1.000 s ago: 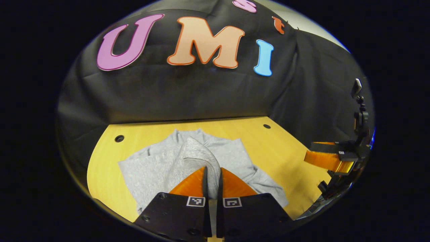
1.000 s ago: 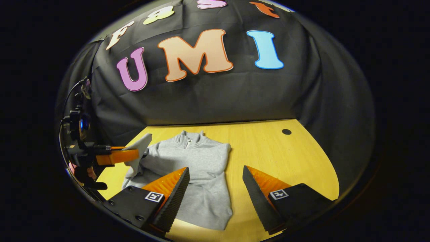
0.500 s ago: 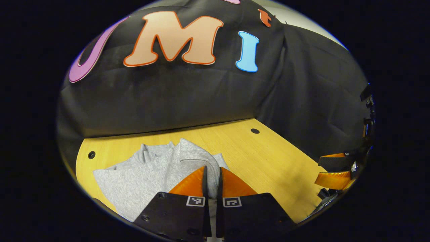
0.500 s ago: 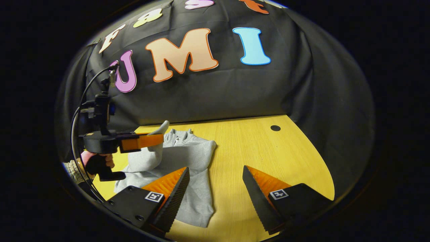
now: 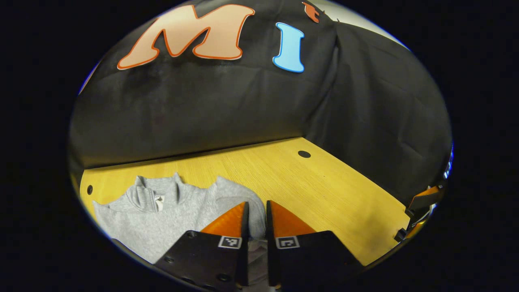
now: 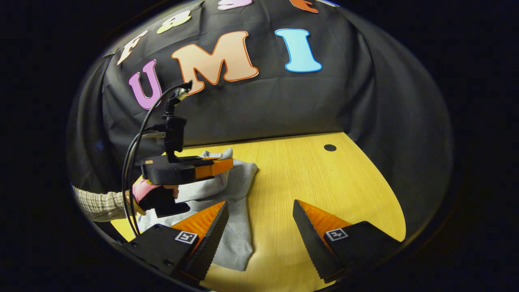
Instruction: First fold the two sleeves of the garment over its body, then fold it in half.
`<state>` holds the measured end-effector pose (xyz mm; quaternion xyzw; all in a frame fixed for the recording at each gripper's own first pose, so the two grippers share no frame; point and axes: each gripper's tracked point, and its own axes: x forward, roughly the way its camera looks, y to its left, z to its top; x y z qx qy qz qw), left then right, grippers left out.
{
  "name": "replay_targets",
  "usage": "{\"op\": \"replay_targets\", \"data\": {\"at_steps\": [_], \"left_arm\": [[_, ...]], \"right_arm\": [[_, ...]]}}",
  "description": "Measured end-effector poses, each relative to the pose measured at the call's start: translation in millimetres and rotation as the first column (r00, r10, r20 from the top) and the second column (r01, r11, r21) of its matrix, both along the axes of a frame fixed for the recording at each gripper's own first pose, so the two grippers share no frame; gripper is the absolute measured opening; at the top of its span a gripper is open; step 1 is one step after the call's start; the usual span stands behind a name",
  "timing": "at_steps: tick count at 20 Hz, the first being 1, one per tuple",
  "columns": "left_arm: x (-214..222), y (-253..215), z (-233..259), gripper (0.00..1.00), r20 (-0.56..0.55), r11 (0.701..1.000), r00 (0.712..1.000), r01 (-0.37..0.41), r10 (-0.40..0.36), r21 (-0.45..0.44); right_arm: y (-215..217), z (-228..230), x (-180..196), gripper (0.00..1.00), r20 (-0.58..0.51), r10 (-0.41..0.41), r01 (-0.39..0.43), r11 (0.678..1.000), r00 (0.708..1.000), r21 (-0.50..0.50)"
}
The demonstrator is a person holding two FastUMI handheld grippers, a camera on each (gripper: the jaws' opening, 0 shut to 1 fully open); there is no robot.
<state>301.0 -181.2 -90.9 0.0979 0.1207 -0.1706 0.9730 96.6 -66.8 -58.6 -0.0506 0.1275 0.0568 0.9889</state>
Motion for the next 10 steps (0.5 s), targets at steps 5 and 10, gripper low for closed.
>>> {"op": "replay_targets", "data": {"at_steps": [5, 10], "left_arm": [[-0.9, 9.9, 11.3, 0.82, 0.057, 0.996, 0.998, -0.043, 0.039, 0.072], [-49.4, 53.9, 34.7, 0.95, 0.097, 0.994, 0.991, -0.101, 0.097, 0.038]], "right_arm": [[4.9, -20.8, -18.5, 0.95, -0.023, 0.002, -0.002, 1.000, 1.000, 0.008], [25.3, -38.2, -29.6, 0.98, -0.043, 0.030, -0.030, 1.000, 0.999, -0.005]]}}
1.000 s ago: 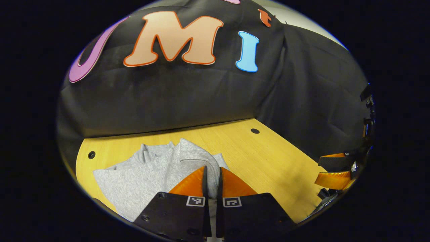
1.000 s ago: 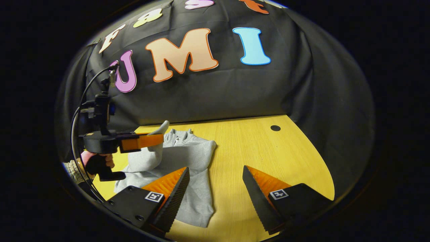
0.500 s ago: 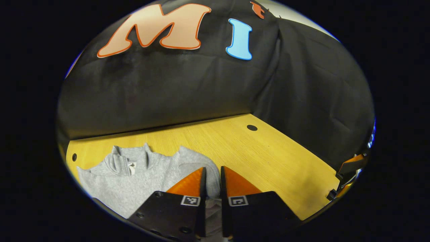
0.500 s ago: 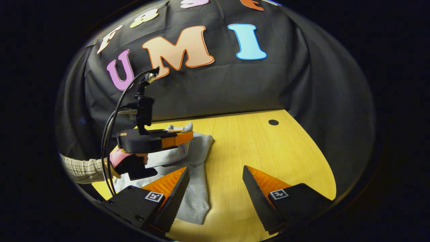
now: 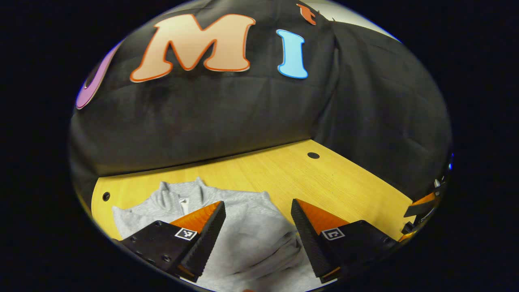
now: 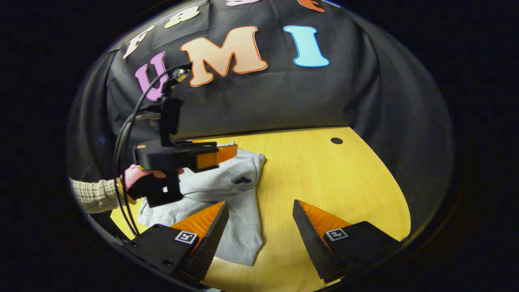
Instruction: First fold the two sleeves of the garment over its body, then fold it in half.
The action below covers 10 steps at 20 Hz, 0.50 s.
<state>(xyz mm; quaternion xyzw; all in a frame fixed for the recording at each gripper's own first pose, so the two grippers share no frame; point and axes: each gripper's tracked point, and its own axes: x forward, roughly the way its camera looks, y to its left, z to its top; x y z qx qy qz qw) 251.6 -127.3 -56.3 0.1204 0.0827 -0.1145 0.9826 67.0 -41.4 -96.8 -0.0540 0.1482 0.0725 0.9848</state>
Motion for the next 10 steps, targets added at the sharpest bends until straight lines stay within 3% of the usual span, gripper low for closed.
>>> {"op": "replay_targets", "data": {"at_steps": [5, 10], "left_arm": [[-73.1, 92.8, 12.1, 0.95, 0.031, 0.992, 0.992, -0.123, 0.122, 0.028], [-154.0, 172.2, -18.8, 0.95, -0.014, 0.967, 0.968, -0.250, 0.251, 0.050]], "right_arm": [[18.8, -39.4, -14.7, 0.95, -0.063, 0.041, -0.041, 0.999, 0.997, 0.000], [22.0, -91.2, -30.3, 0.98, -0.150, 0.060, -0.070, 0.996, 0.987, -0.058]]}}
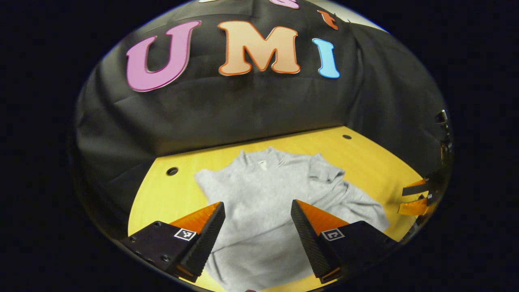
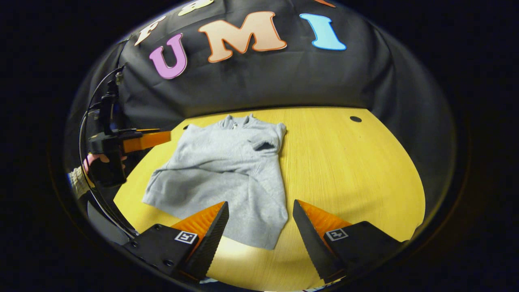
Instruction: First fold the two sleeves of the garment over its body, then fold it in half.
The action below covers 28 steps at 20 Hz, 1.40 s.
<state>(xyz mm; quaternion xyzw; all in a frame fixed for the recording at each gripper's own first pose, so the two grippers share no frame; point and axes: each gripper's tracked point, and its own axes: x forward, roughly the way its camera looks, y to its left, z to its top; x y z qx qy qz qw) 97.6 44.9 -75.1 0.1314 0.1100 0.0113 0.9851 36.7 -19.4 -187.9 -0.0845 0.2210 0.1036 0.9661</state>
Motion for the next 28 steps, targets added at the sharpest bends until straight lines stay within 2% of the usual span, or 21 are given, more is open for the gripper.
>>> {"op": "replay_targets", "data": {"at_steps": [1, 2, 3, 5, 8, 11, 13, 15, 16, 18, 20, 21, 24, 25, 26, 27, 28], "left_arm": [[-15.6, 8.2, -10.5, 0.95, -0.013, 1.000, 1.000, -0.021, 0.020, -0.018], [-31.3, 16.4, -26.2, 0.95, -0.035, 0.998, 0.998, -0.045, 0.043, -0.035], [-44.0, 23.5, -42.8, 0.95, -0.062, 0.996, 0.996, -0.072, 0.069, -0.049], [-73.9, 39.2, -76.6, 0.95, -0.119, 0.991, 0.987, -0.117, 0.108, -0.072], [-101.0, 47.4, -117.8, 0.96, -0.198, 0.980, 0.971, -0.160, 0.135, -0.117], [-114.3, 57.8, -143.0, 0.96, -0.244, 0.974, 0.957, -0.190, 0.156, -0.120], [-114.0, 59.6, -148.0, 0.96, -0.253, 0.973, 0.954, -0.194, 0.158, -0.125], [-109.9, 64.7, -154.7, 0.96, -0.263, 0.973, 0.951, -0.199, 0.163, -0.119], [-111.9, 65.3, -156.8, 0.96, -0.271, 0.972, 0.948, -0.204, 0.167, -0.116], [-112.0, 69.3, -159.6, 0.95, -0.276, 0.972, 0.945, -0.213, 0.178, -0.104], [-112.0, 69.5, -161.8, 0.96, -0.279, 0.972, 0.944, -0.210, 0.173, -0.108], [-111.5, 69.7, -161.6, 0.97, -0.277, 0.971, 0.945, -0.210, 0.172, -0.113], [-109.4, 68.4, -162.7, 0.94, -0.280, 0.972, 0.945, -0.206, 0.168, -0.113], [-109.1, 66.4, -162.5, 0.91, -0.274, 0.973, 0.948, -0.200, 0.162, -0.116], [-108.2, 65.0, -163.1, 0.80, -0.272, 0.975, 0.950, -0.190, 0.153, -0.115], [-108.1, 61.4, -162.4, 0.76, -0.270, 0.976, 0.952, -0.180, 0.142, -0.120], [-106.6, 59.6, -161.8, 0.62, -0.267, 0.975, 0.954, -0.178, 0.137, -0.133]], "right_arm": [[-0.9, -10.3, -2.2, 0.95, -0.022, -0.001, 0.001, 1.000, 1.000, -0.011], [-0.1, -19.7, -4.4, 0.98, -0.040, -0.001, 0.000, 1.000, 0.999, -0.012], [1.5, -26.6, -4.7, 0.95, -0.053, -0.001, 0.001, 1.000, 0.999, -0.010], [0.7, -40.3, -4.2, 0.95, -0.071, -0.007, 0.006, 1.000, 0.997, -0.023], [-2.6, -57.4, 0.5, 0.95, -0.093, -0.020, 0.016, 0.999, 0.995, -0.043], [-1.9, -69.7, 4.4, 0.95, -0.117, -0.031, 0.025, 0.998, 0.993, -0.051], [-3.5, -75.2, 6.0, 0.99, -0.121, -0.033, 0.023, 0.996, 0.992, -0.089], [-2.6, -81.6, 5.4, 0.99, -0.126, -0.038, 0.023, 0.993, 0.991, -0.117], [-0.5, -79.1, 6.1, 0.95, -0.117, -0.033, 0.019, 0.992, 0.993, -0.122], [-1.2, -80.8, 8.1, 0.99, -0.113, -0.040, 0.024, 0.990, 0.993, -0.139], [-2.1, -82.2, 7.4, 0.95, -0.105, -0.043, 0.025, 0.986, 0.994, -0.164], [-1.1, -81.7, 7.5, 0.98, -0.101, -0.037, 0.020, 0.986, 0.994, -0.168], [1.8, -82.8, 7.1, 0.91, -0.116, -0.047, 0.028, 0.986, 0.992, -0.162], [3.6, -83.4, 6.6, 0.84, -0.123, -0.049, 0.028, 0.986, 0.991, -0.164], [4.7, -84.2, 7.5, 0.79, -0.127, -0.051, 0.031, 0.987, 0.991, -0.160], [4.6, -84.8, 8.8, 0.62, -0.131, -0.059, 0.037, 0.986, 0.990, -0.163], [7.8, -85.5, 8.9, 0.57, -0.138, -0.047, 0.024, 0.987, 0.989, -0.160]]}}
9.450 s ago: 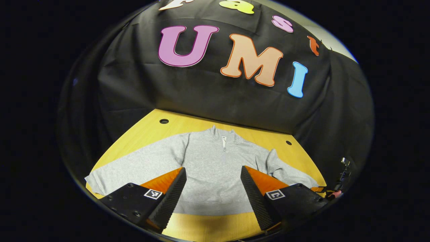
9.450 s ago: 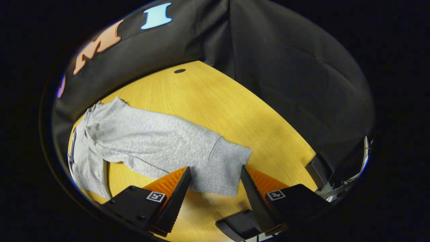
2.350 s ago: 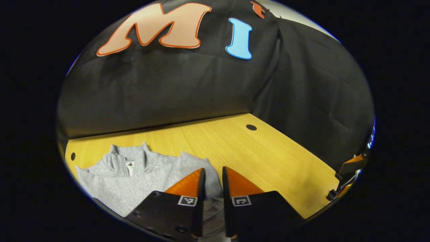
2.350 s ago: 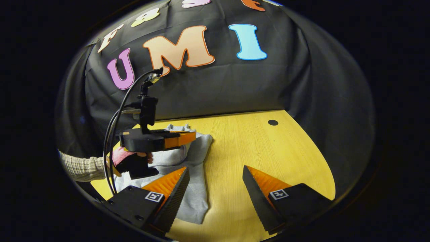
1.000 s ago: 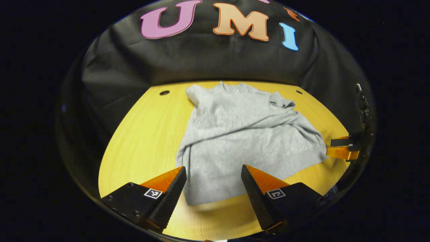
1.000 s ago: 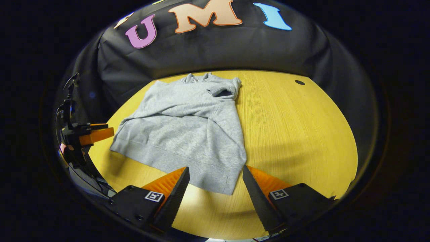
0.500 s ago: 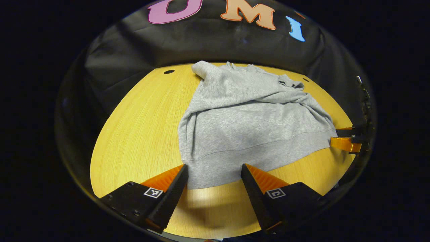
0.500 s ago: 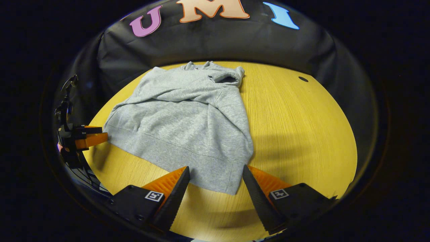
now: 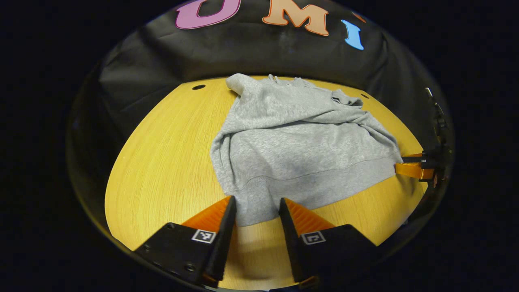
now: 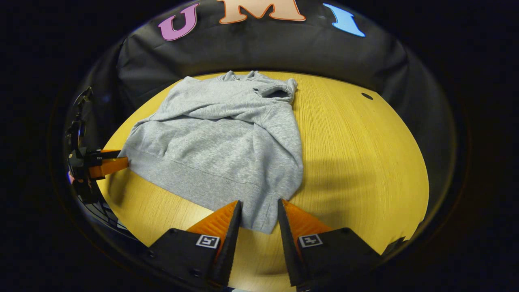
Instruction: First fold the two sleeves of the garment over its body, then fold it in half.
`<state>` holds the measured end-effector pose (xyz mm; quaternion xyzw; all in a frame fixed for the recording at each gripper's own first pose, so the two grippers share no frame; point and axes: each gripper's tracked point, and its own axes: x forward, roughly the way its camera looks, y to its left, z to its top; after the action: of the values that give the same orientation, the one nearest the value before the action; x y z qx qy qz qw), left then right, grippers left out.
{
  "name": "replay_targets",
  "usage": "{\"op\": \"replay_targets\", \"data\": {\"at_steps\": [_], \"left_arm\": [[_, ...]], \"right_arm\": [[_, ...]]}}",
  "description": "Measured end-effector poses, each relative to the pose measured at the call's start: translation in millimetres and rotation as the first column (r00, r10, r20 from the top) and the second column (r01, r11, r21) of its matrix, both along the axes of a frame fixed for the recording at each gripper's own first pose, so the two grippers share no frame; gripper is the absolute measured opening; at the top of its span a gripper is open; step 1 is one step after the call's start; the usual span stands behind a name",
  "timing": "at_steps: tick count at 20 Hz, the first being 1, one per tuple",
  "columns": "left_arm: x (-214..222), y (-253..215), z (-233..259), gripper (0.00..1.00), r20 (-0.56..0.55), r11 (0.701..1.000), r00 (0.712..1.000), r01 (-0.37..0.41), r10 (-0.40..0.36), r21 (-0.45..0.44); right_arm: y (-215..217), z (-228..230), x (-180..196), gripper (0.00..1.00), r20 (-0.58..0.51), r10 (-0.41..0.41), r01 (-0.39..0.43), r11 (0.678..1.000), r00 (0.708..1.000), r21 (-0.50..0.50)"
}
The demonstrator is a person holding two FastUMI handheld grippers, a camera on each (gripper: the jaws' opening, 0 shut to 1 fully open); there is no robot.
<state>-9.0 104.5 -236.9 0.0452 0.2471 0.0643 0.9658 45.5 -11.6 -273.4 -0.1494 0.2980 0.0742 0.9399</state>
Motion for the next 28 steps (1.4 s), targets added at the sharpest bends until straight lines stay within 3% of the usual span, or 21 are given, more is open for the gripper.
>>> {"op": "replay_targets", "data": {"at_steps": [1, 3, 4, 5, 6, 9, 10, 13, 19, 24, 28], "left_arm": [[3.3, -2.4, 0.5, 0.48, 0.010, 1.000, 1.000, 0.003, -0.003, -0.014], [9.2, -7.9, 0.4, 0.21, 0.032, 0.999, 0.999, 0.000, 0.001, -0.041], [10.3, -8.5, 0.9, 0.07, 0.034, 0.999, 0.999, -0.005, 0.006, -0.040], [10.1, -9.2, 0.6, 0.04, 0.031, 0.999, 0.999, -0.007, 0.008, -0.034], [10.8, -10.0, 1.6, 0.01, 0.030, 1.000, 1.000, -0.006, 0.006, -0.028], [12.5, -10.4, 1.5, 0.00, 0.026, 1.000, 1.000, 0.000, 0.001, -0.024], [13.8, -10.5, 1.9, 0.00, 0.024, 1.000, 1.000, 0.000, 0.001, -0.024], [14.2, -10.2, 2.2, 0.00, 0.015, 1.000, 1.000, 0.002, -0.002, -0.025], [15.7, -12.5, 7.2, 0.00, 0.005, 0.996, 0.999, -0.048, 0.048, -0.071], [26.3, -16.1, 45.9, 0.00, 0.064, 0.991, 0.995, -0.066, 0.074, -0.120], [46.3, -16.1, 87.7, 0.00, 0.115, 0.995, 0.992, -0.032, 0.044, -0.099]], "right_arm": [[2.1, -0.1, -1.2, 0.50, -0.003, -0.003, 0.003, 1.000, 1.000, 0.005], [4.6, 0.2, -0.6, 0.27, -0.005, -0.007, 0.007, 1.000, 1.000, 0.012], [6.4, -1.4, -0.6, 0.24, -0.010, -0.008, 0.008, 1.000, 1.000, 0.014], [6.0, -1.1, 0.0, 0.16, -0.009, -0.012, 0.012, 1.000, 1.000, 0.017], [5.9, -0.9, -0.3, 0.18, -0.011, -0.012, 0.012, 1.000, 1.000, 0.018], [7.0, -1.9, 1.6, 0.18, -0.027, -0.022, 0.023, 0.999, 0.999, 0.037], [6.6, -1.3, 0.1, 0.12, -0.037, -0.023, 0.025, 0.999, 0.999, 0.047], [7.2, 2.0, -2.0, 0.06, -0.048, -0.034, 0.038, 0.997, 0.998, 0.073], [12.0, 15.1, 0.2, 0.06, -0.025, -0.047, 0.049, 0.991, 0.999, 0.124], [28.8, 52.1, 13.4, 0.06, 0.029, -0.018, 0.012, 0.985, 0.999, 0.170], [44.6, 86.0, 34.8, 0.06, 0.079, 0.024, -0.037, 0.984, 0.997, 0.172]]}}
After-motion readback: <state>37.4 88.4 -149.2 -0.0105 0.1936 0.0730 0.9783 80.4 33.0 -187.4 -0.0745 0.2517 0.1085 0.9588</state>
